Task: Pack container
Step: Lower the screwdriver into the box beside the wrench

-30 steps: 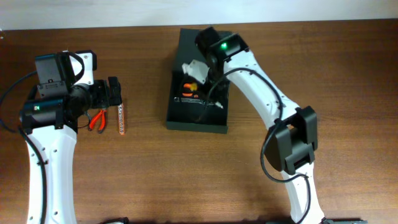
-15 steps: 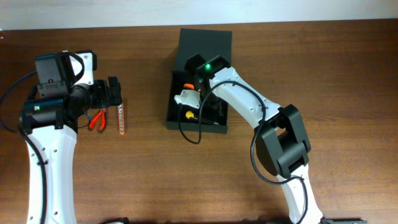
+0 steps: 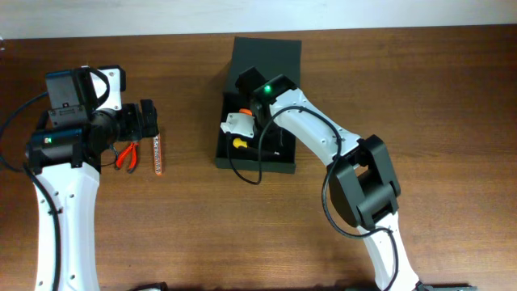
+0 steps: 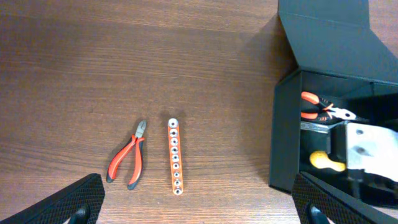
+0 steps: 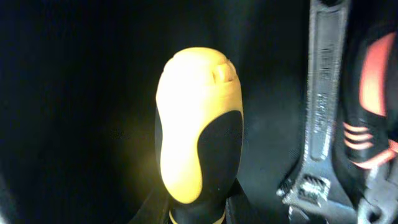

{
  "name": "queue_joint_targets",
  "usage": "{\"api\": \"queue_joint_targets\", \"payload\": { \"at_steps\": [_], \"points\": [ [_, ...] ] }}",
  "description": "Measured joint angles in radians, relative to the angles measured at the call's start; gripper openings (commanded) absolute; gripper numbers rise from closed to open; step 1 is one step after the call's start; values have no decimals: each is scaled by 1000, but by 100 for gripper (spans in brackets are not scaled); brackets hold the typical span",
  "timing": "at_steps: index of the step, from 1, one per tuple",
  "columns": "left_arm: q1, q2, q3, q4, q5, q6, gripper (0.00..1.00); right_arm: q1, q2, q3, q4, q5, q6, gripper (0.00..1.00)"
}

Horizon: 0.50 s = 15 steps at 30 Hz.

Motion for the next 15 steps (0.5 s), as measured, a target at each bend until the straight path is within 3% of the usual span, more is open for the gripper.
{"api": "queue_joint_targets", "payload": {
  "at_steps": [5,15],
  "points": [
    [0,0,0,0,0,0,99,0,41,-1,12,21,0,16],
    [0,0,0,0,0,0,99,-6,53,-2,52,84,22,48]
  ]
}}
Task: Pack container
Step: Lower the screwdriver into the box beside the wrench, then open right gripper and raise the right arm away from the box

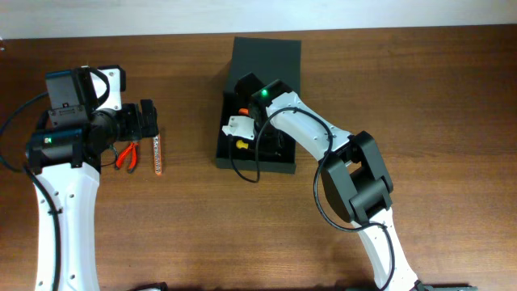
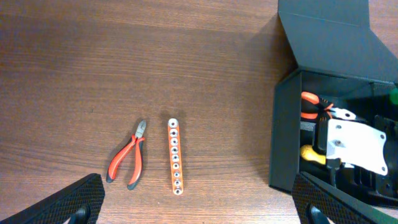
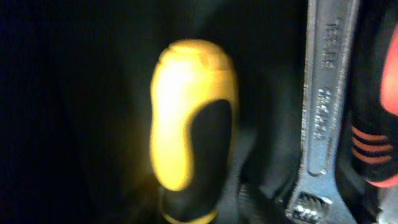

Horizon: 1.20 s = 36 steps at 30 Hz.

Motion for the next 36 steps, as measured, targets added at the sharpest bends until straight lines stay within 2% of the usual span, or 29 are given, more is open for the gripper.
{"api": "queue_joint_targets", "payload": {
  "at_steps": [5,6,8,9,15,16,17,27,29,34,36],
  "points": [
    [0,0,0,0,0,0,99,-9,0,0,17,37,49,53],
    [0,0,0,0,0,0,99,-12,0,0,15,42,61,59],
    [0,0,0,0,0,0,99,-18,0,3,9,50,81,62],
    [0,0,0,0,0,0,99,-20,0,7,3,52,90,67],
    [0,0,0,0,0,0,99,-26,0,92,-80,64,112,76],
    [0,0,0,0,0,0,99,-26,0,114,-93,65,113,83],
    [0,0,0,0,0,0,99,-26,0,139,-110,66,115,85],
    [0,0,0,0,0,0,99,-26,0,303,-246,68,122,85],
    [0,0,0,0,0,0,99,-26,0,339,-271,68,139,85],
    [0,0,0,0,0,0,99,-26,0,445,-324,64,200,91],
    [0,0,0,0,0,0,99,-26,-2,478,-352,56,229,90]
  ]
}}
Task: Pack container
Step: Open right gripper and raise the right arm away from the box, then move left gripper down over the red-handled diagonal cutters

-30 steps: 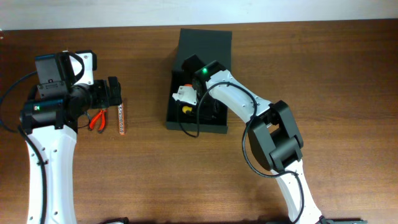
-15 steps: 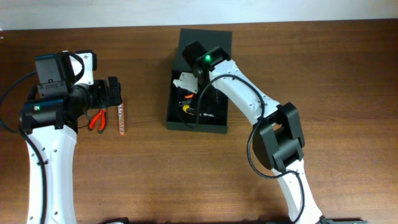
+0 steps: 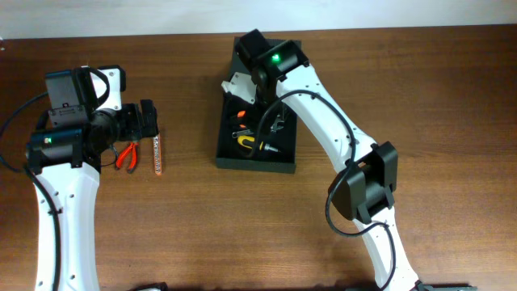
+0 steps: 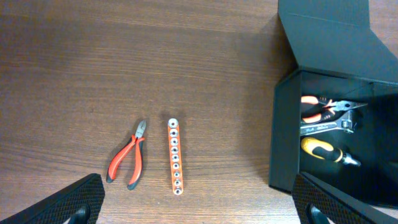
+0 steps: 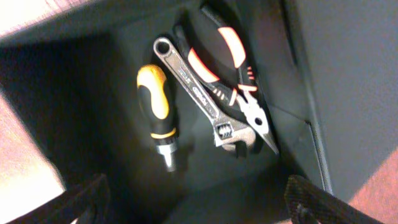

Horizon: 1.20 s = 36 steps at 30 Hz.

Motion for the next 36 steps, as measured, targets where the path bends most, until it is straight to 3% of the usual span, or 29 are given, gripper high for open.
{"api": "queue_joint_targets", "payload": {
  "at_steps": [10,15,19,21,27,36],
  "points": [
    [0,0,0,0,0,0,99,-60,-35,135,-86,-26,216,94],
    [0,0,0,0,0,0,99,-237,-47,196,-116,-36,394,100],
    [0,0,0,0,3,0,99,-418,-50,198,-119,-72,508,99],
    [0,0,0,-11,19,0,99,-522,-50,198,-119,-106,544,99],
    [0,0,0,-22,79,-1,99,-659,-50,198,-137,-142,585,99],
    [26,84,6,-68,-179,0,99,-696,-50,196,-148,-156,593,99]
  ]
}}
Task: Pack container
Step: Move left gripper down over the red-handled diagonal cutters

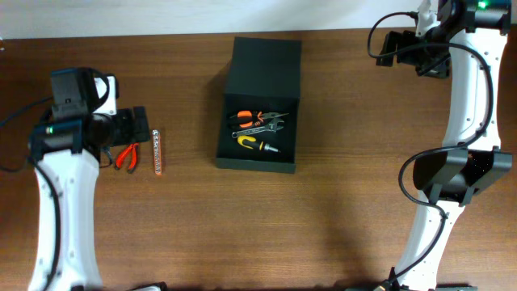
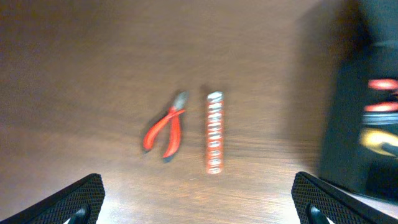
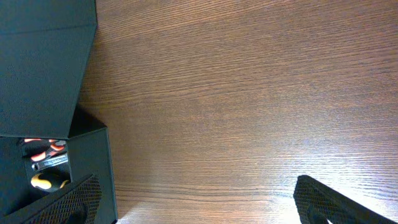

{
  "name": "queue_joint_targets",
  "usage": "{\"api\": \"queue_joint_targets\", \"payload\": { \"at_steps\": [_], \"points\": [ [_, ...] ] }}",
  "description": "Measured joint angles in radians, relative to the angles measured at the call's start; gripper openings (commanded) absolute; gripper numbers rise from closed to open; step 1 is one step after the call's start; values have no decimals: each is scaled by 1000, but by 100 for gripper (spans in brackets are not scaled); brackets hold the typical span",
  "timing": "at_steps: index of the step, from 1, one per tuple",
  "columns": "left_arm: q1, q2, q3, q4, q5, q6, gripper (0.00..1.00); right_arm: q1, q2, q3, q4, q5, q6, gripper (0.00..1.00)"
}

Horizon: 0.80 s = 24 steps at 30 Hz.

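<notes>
An open black box (image 1: 254, 162) stands mid-table with its lid (image 1: 265, 65) folded back. Inside lie orange-handled pliers (image 1: 244, 115), a steel wrench (image 1: 258, 126) and a yellow screwdriver (image 1: 252, 145). To its left, red pliers (image 1: 125, 156) and an orange bit strip (image 1: 157, 151) rest on the wood. My left gripper (image 1: 142, 126) hangs open above them; its blurred view shows the red pliers (image 2: 165, 132) and the strip (image 2: 214, 132). My right gripper (image 1: 389, 48) is open and empty at the far back right; its view catches the box (image 3: 93, 168) at the left.
The brown wooden table (image 1: 339, 210) ends at a pale wall along the back edge. The right arm's white links (image 1: 460, 121) run down the right side, the left arm's links (image 1: 60, 202) down the left.
My right gripper was above the back of the box looking into it; now it is far off at the table's back right. The left gripper has shifted slightly and its view is blurred.
My right gripper was low inside the box, close over the yellow screwdriver, at the two oldest moments. Then it stood above the box, open, with the screwdriver lying beside the wrench and pliers. Now it is away at the right. The red pliers and strip stayed put.
</notes>
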Motion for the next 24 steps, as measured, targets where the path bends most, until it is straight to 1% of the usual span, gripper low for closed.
{"api": "queue_joint_targets", "payload": {
  "at_steps": [4,6,10,12,13,19,24],
  "points": [
    [45,140,4,-24,-50,33,100,0,0,-10,-2,-1,1,99],
    [69,229,4,-24,-63,51,97,0,0,-21,-3,-3,2,99],
    [113,376,4,-5,-73,86,96,0,0,-37,-19,-3,2,99],
    [126,428,4,21,-72,120,92,0,0,-38,-24,-3,2,99],
    [128,446,4,35,-72,139,89,0,0,-38,-26,-3,2,99],
    [126,513,4,146,-68,243,89,0,0,-38,-27,-3,2,99],
    [126,523,4,189,-68,277,89,0,0,-38,-36,-3,2,99]
  ]
}}
